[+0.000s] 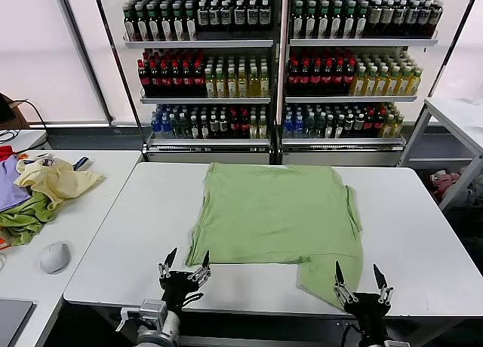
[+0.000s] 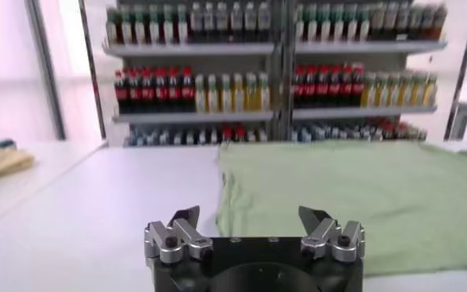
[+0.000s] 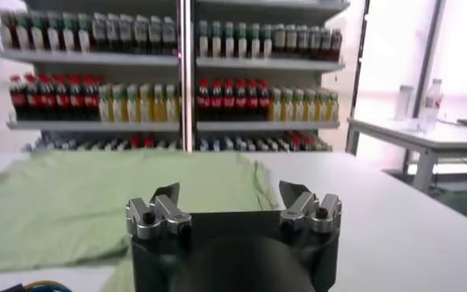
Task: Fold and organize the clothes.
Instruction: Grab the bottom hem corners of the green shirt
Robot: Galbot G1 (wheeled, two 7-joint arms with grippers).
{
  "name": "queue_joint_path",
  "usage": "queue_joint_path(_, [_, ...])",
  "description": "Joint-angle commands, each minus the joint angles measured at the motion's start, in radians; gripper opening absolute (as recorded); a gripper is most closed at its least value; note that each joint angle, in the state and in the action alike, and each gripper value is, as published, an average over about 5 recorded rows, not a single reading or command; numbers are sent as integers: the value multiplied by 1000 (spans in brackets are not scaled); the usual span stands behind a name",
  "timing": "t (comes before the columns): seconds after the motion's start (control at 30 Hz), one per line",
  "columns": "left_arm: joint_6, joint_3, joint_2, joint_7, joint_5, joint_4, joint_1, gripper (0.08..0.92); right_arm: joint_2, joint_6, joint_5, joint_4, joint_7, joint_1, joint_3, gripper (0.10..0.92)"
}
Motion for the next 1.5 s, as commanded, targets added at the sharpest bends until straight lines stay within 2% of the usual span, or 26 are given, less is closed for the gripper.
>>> queue_joint_path(0.03, [149,31,49,-13,-49,113,-146,823,4,-93,-34,-30,25,13,-5,823])
queue_joint_path(0.6, [150,85,39,-51,-33,128,-127,823,44,-117,16,-92,26,7,-47,811])
queue_joint_path(0.8, [150,81,46,-55,-57,130,-118,811,54,-112,15,-107,26,7,-57,664])
queue_joint_path(1.07, [149,78,64,-59,-104,125,-109,603,62,-113,18,-117,16,10,-63,447])
queue_joint_path(1.5, [130,82,80,-39,-127,106,-124,234,40,-103,32,-113,-20,22,-38,183])
